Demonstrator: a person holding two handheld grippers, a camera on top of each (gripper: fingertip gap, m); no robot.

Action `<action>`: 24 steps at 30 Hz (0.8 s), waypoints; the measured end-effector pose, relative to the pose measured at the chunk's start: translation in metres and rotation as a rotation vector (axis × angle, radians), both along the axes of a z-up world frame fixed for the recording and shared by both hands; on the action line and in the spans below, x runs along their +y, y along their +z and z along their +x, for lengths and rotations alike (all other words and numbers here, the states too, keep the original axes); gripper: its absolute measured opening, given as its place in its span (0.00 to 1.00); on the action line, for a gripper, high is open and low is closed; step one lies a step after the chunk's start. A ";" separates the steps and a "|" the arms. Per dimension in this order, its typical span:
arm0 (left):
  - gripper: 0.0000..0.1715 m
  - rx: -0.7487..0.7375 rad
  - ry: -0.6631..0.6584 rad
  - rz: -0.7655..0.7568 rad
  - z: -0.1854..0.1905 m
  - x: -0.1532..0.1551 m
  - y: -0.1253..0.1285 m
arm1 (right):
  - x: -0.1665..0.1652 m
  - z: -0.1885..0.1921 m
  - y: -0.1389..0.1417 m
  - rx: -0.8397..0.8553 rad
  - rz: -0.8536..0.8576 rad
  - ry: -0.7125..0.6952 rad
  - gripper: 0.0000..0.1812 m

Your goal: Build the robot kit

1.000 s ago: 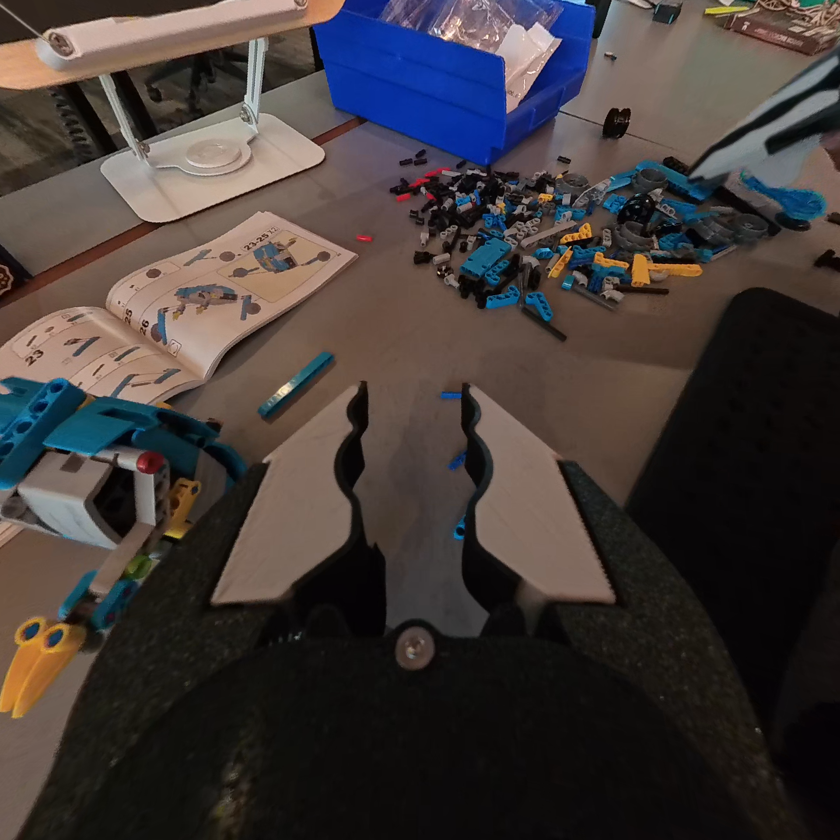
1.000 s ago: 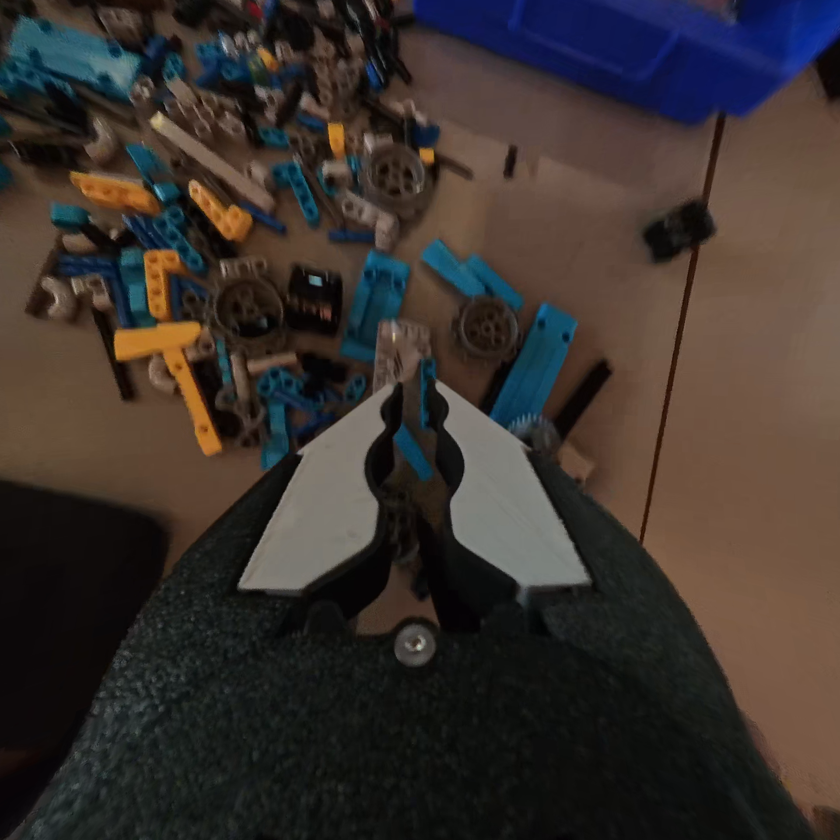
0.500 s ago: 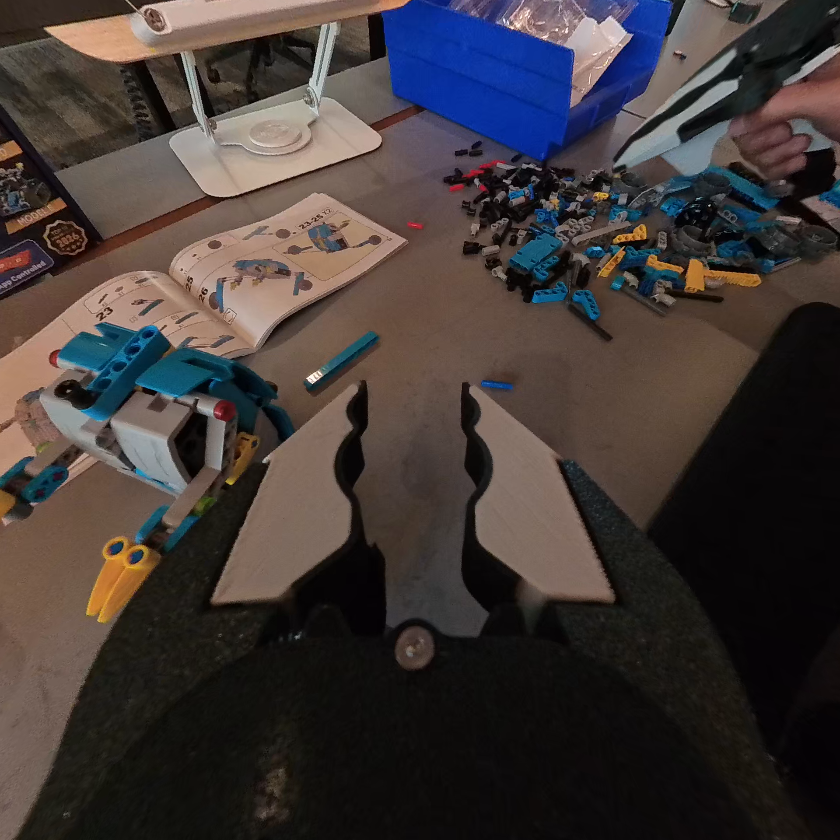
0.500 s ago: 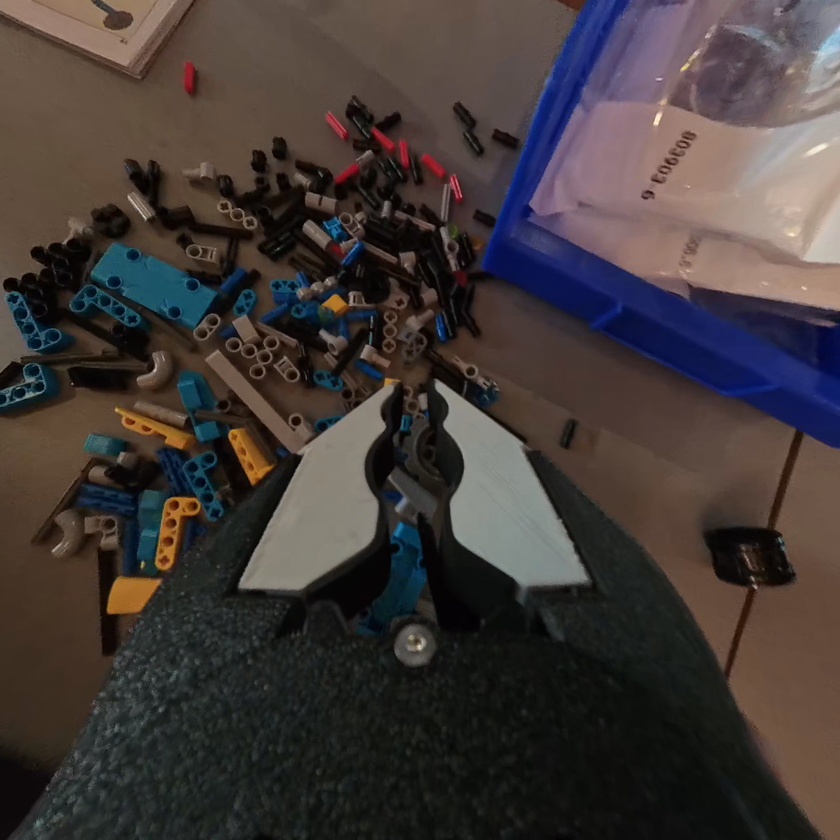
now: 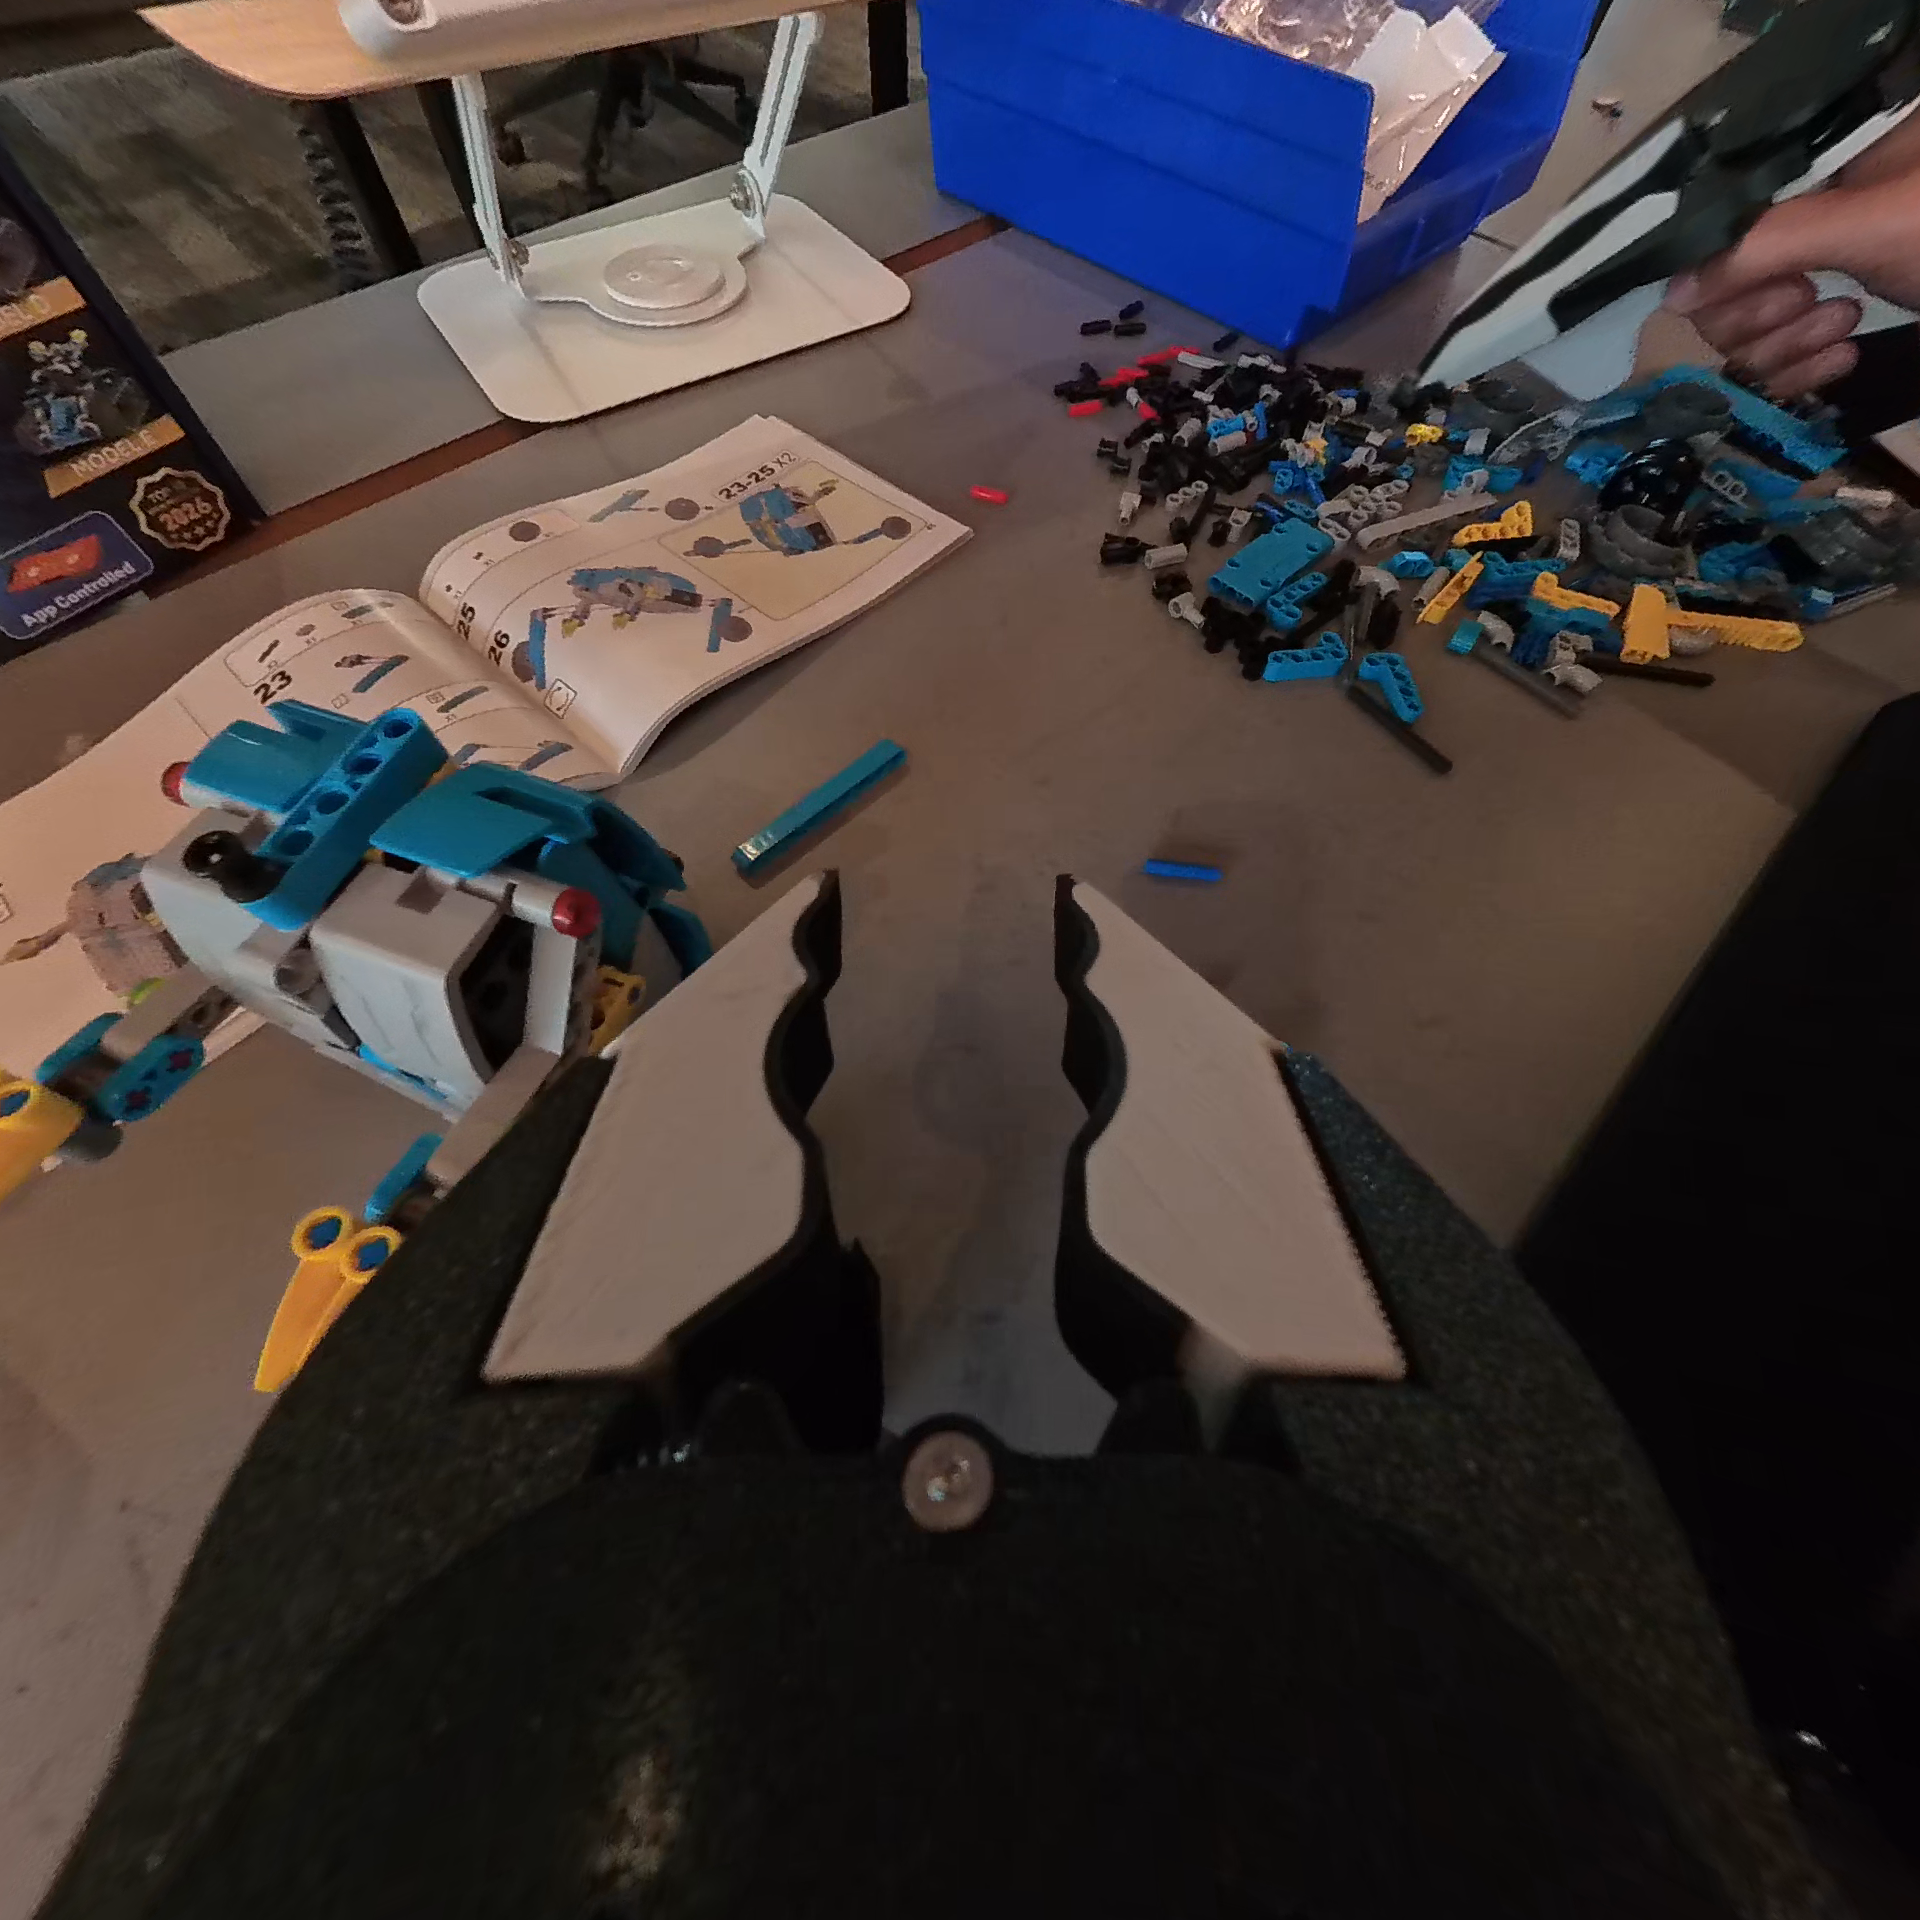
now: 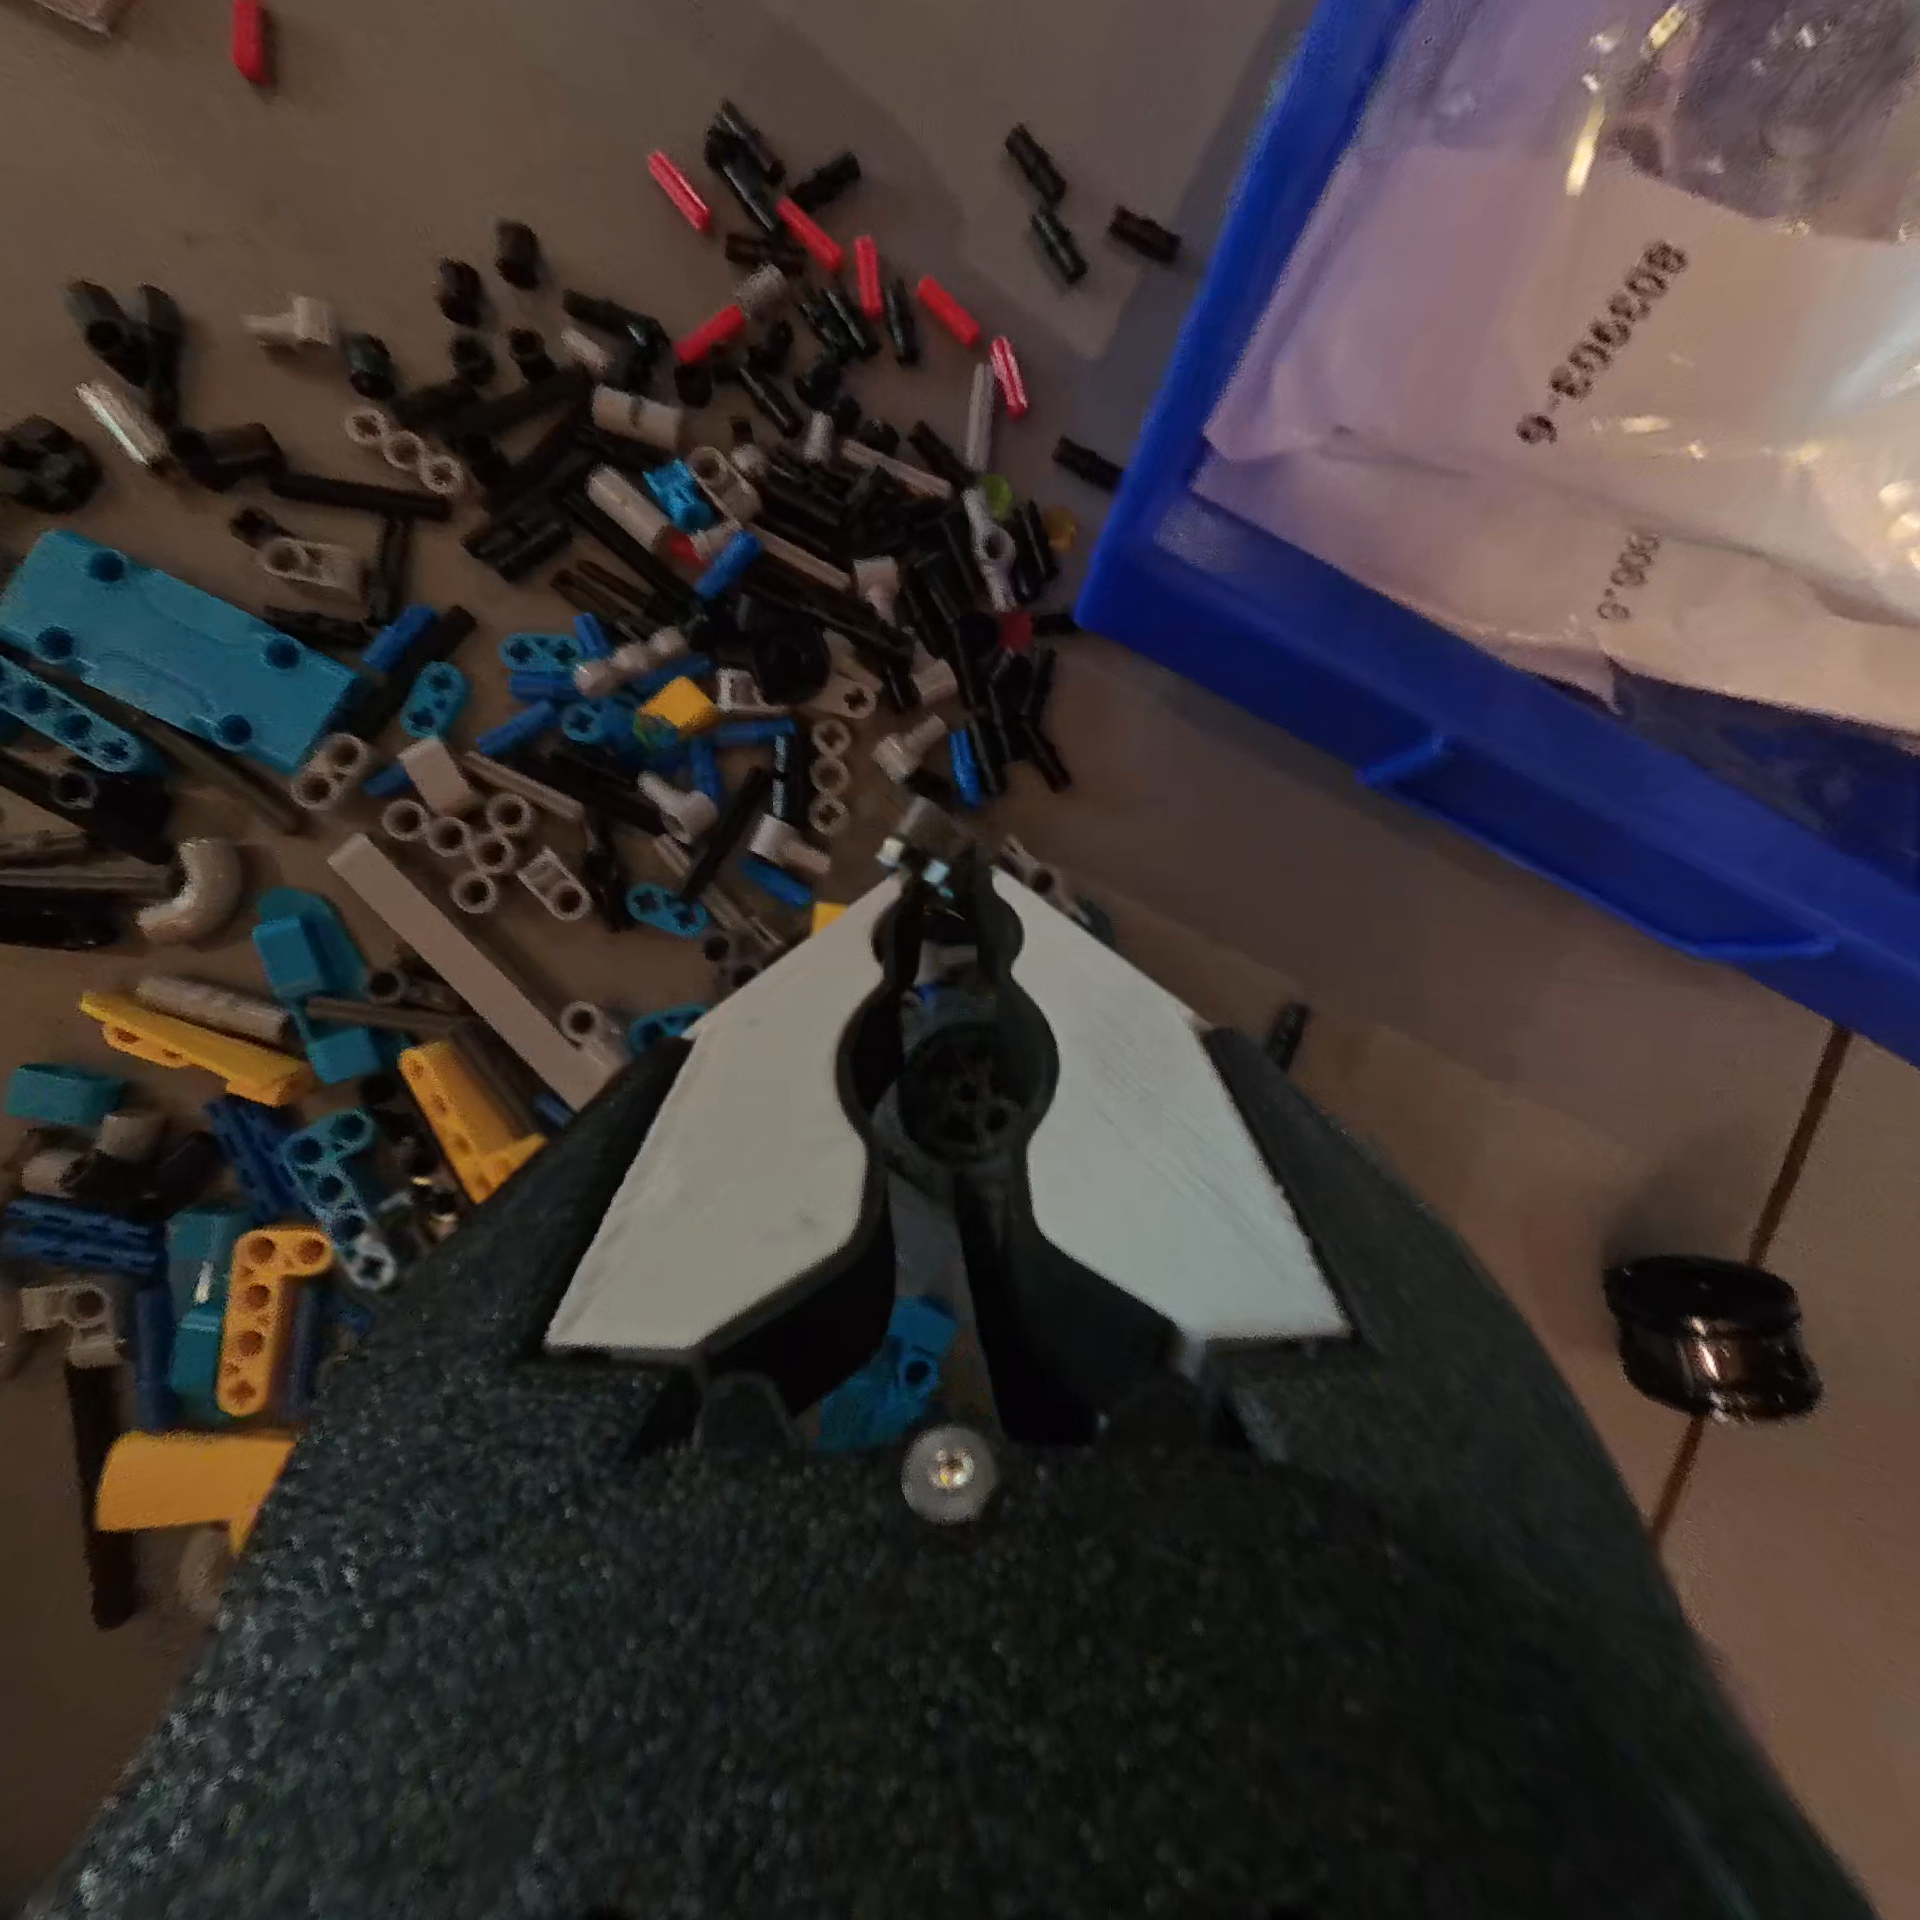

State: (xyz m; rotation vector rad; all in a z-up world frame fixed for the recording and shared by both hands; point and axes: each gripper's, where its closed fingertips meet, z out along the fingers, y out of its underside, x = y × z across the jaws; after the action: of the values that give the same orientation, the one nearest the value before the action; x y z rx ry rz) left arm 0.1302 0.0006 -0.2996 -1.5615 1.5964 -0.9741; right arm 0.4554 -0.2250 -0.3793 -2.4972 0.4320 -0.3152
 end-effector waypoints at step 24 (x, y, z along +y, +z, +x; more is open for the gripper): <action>0.24 -0.007 0.010 -0.009 -0.001 0.010 -0.004 | 0.059 -0.023 0.010 0.040 0.049 0.134 0.05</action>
State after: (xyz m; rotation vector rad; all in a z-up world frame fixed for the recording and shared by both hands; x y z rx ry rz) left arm 0.1292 0.0103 -0.3040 -1.5689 1.5797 -0.9811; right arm 0.4320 -0.1665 -0.3691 -2.4734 0.2834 -0.1990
